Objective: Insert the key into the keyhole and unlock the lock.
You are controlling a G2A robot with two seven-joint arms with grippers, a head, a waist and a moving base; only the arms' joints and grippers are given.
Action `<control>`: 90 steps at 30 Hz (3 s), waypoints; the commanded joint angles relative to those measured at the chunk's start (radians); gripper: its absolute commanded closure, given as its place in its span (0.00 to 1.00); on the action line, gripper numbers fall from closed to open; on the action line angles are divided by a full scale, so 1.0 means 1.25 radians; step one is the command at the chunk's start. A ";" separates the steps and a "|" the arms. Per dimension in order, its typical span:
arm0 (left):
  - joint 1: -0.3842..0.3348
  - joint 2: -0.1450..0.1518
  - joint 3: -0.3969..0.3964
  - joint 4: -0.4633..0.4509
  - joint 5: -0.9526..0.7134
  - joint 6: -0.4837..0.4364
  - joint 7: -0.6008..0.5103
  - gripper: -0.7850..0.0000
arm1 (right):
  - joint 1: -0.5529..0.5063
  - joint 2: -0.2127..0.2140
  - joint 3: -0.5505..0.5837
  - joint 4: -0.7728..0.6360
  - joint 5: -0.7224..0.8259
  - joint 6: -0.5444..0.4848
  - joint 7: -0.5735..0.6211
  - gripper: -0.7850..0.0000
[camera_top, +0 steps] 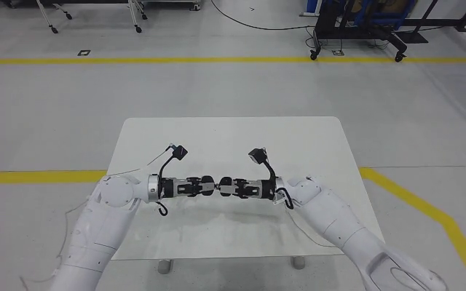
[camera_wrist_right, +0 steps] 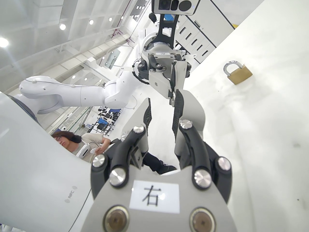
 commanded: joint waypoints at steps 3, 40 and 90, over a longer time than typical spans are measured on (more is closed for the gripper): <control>-0.002 0.003 0.006 -0.001 0.002 -0.004 0.002 1.00 | 0.004 0.004 -0.007 0.003 0.008 -0.001 -0.001 0.71; -0.005 0.025 0.042 -0.010 -0.015 -0.021 0.041 0.00 | 0.032 0.011 -0.056 0.036 0.037 -0.013 -0.013 1.00; 0.162 0.075 -0.050 -0.197 0.942 0.171 0.364 0.75 | 0.007 0.061 0.002 0.045 0.032 -0.056 -0.056 1.00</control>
